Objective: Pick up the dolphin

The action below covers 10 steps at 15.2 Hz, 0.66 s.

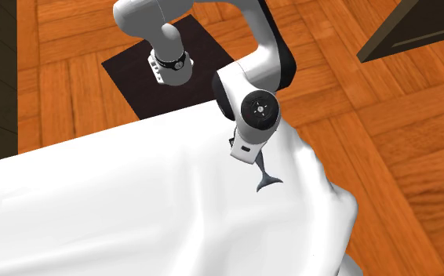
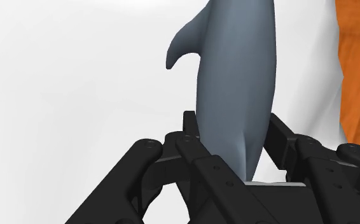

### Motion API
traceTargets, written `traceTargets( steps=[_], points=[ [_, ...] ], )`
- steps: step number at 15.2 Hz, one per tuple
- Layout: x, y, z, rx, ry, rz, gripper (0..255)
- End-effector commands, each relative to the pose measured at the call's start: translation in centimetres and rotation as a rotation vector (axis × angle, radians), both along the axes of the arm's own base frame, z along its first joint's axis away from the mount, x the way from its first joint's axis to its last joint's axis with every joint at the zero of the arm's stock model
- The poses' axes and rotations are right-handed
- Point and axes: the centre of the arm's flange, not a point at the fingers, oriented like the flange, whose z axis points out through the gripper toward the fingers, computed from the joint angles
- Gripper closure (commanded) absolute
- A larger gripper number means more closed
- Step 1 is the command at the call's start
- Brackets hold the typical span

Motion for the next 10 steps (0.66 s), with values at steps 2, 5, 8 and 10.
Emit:
traceTargets(
  steps=[2,5,8,10],
  points=[
    [0.0,0.0,1.6,0.0,0.0,0.0,255],
    [0.0,0.0,3.2,0.0,0.0,0.0,255],
    [0.0,0.0,4.7,0.0,0.0,0.0,255],
    [0.0,0.0,4.8,0.0,0.0,0.0,255]
  ],
)
